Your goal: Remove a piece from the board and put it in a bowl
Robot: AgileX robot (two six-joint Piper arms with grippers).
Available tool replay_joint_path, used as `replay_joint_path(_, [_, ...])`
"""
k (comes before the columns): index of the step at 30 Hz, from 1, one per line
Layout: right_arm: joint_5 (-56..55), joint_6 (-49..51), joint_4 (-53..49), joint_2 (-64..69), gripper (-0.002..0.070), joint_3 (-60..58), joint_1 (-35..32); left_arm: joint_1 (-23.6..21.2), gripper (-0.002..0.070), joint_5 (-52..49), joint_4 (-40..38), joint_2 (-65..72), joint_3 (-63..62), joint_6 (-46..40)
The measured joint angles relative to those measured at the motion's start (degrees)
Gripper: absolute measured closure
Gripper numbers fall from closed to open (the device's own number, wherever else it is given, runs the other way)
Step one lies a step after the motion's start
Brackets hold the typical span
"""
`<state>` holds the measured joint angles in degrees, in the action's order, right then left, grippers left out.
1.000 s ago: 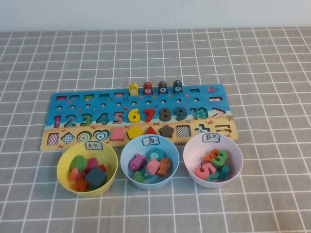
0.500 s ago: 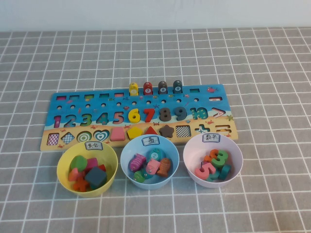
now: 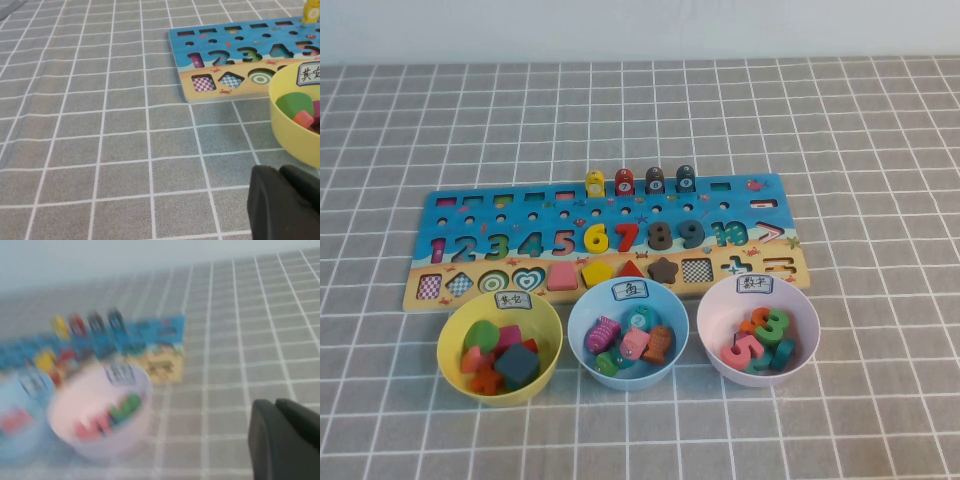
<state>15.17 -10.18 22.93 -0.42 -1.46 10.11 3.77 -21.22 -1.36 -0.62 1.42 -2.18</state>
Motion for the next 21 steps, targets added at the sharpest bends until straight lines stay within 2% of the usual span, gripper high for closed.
replay_joint_path(3, [-3.92,0.00,12.35,0.00,0.0695,0.00,0.00,0.00,0.0680,0.00,0.00,0.00,0.00,0.00])
replay_joint_path(7, [-7.84,0.00,22.88,0.00,0.0695,0.00,0.00,0.00,0.0680,0.00,0.00,0.00,0.00,0.00])
replay_joint_path(16, [-9.00,0.00,30.99,0.00,0.0695,0.00,0.00,0.00,0.0680,0.00,0.00,0.00,0.00,0.00])
replay_joint_path(21, [-0.96,0.00,30.96,2.97,0.0695,3.90,0.00,0.00,0.0679,0.00,0.00,0.00,0.00,0.00])
